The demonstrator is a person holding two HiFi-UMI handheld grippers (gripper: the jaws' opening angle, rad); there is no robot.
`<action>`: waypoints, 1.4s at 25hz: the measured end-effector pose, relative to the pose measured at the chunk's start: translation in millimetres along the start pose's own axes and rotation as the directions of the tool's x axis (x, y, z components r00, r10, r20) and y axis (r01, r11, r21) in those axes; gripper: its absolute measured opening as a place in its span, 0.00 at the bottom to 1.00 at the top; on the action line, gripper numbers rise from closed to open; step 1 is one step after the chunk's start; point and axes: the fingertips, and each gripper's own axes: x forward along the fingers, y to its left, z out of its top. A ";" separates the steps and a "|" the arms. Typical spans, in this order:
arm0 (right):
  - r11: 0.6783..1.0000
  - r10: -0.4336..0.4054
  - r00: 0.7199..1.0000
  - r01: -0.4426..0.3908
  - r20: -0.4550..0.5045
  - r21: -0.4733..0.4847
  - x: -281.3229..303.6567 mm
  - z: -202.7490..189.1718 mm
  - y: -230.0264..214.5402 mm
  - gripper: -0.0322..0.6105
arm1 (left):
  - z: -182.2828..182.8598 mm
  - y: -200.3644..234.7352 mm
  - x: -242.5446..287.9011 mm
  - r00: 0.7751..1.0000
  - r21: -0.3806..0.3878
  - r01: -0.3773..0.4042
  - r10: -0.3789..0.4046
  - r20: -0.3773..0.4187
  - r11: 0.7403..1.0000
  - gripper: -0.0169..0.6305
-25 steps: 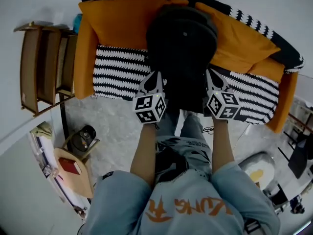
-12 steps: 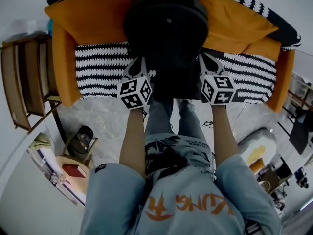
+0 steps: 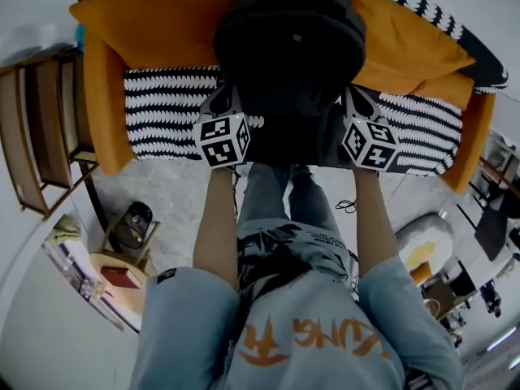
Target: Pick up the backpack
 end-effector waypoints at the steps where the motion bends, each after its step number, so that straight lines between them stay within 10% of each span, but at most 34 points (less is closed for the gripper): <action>1: 1.000 -0.012 1.000 0.012 -0.001 0.010 3.6 0.7 -3.3 0.07 | 0.7 1.3 3.5 1.000 0.004 0.004 -0.004 -0.006 1.000 0.06; 13: 0.997 -0.032 0.997 0.036 -0.067 0.068 27.7 0.4 -19.2 0.40 | 14.8 20.5 38.0 0.999 0.004 0.009 -0.008 -0.051 1.000 0.38; 35: 0.994 0.011 0.989 0.004 -0.147 0.107 77.6 1.8 -30.0 0.35 | 30.8 23.6 91.7 0.986 0.119 0.099 -0.081 -0.144 0.988 0.33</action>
